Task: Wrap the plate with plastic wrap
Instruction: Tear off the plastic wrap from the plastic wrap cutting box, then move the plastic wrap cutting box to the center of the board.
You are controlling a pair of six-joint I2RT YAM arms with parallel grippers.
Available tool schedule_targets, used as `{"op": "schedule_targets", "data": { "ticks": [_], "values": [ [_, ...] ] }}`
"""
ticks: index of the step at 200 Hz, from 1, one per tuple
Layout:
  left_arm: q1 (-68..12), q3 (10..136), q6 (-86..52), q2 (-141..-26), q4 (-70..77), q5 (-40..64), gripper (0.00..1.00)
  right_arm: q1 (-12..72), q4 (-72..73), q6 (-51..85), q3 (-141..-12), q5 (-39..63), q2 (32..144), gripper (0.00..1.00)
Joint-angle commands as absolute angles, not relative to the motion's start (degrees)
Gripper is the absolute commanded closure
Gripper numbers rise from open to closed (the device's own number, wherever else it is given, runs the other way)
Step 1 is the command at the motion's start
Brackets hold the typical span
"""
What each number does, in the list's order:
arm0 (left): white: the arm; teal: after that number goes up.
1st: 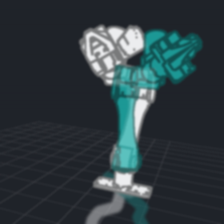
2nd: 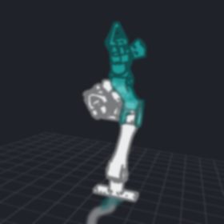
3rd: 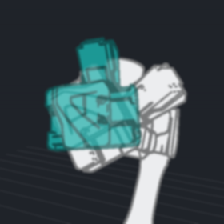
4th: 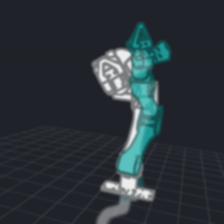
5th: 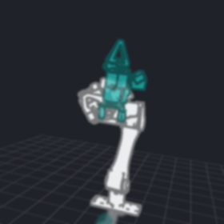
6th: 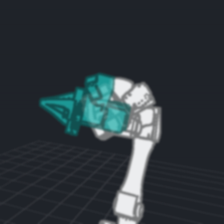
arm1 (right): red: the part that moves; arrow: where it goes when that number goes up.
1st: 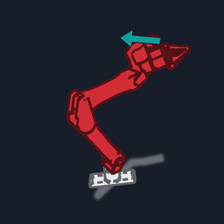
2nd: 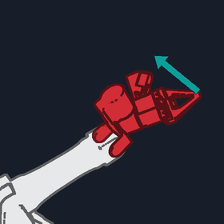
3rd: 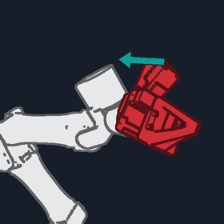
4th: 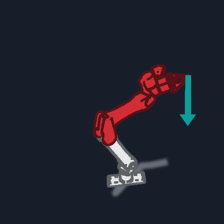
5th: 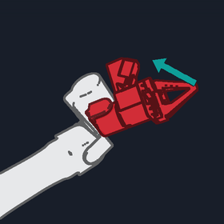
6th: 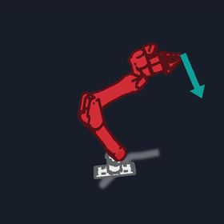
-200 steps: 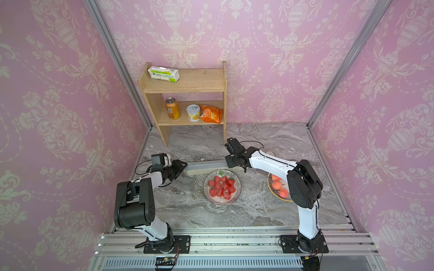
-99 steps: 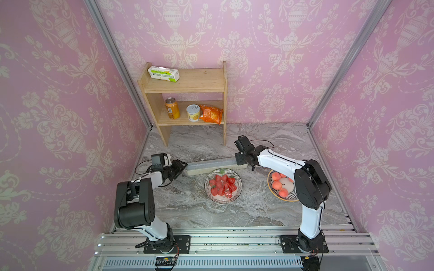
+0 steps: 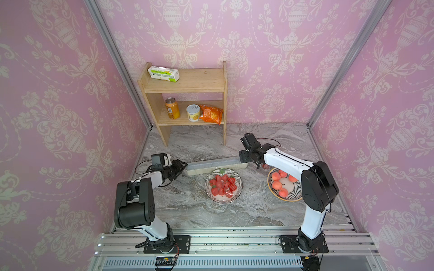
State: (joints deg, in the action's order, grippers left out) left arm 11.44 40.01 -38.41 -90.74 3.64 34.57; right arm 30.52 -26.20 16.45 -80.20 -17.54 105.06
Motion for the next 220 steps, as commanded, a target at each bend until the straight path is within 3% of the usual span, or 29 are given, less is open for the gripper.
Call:
{"op": "schedule_targets", "data": {
  "ticks": [1, 26, 45, 79, 109, 158, 220],
  "values": [
    [11.6, 39.3, -37.6, -90.9, -5.6, 27.0, 0.39, 30.2, -25.6, 17.2, -79.1, -11.4, 99.2, 0.08],
    [11.8, 41.5, -35.3, -86.7, -9.9, 24.7, 0.29, 30.2, -24.8, 20.1, -75.3, -5.3, 95.5, 0.01],
    [11.7, 43.7, -34.0, -83.3, -13.0, 23.6, 0.22, 30.2, -22.4, 24.3, -70.7, 0.3, 92.5, 0.00],
    [11.8, 41.0, -36.2, -77.3, -15.8, 27.7, 0.18, 30.6, -14.2, 33.9, -61.2, 10.2, 90.4, 0.00],
    [10.8, 32.7, -46.7, -75.6, -5.0, 36.3, 0.17, 31.1, -10.9, 37.4, -60.2, 11.4, 93.6, 0.00],
    [7.3, 31.5, -55.3, -83.1, 10.0, 40.0, 0.16, 30.0, -8.1, 37.8, -65.2, 13.2, 101.5, 0.00],
    [6.2, 39.9, -55.7, -93.9, 15.5, 39.9, 0.17, 26.8, -6.9, 35.6, -75.5, 14.5, 109.4, 0.00]
  ]
}}
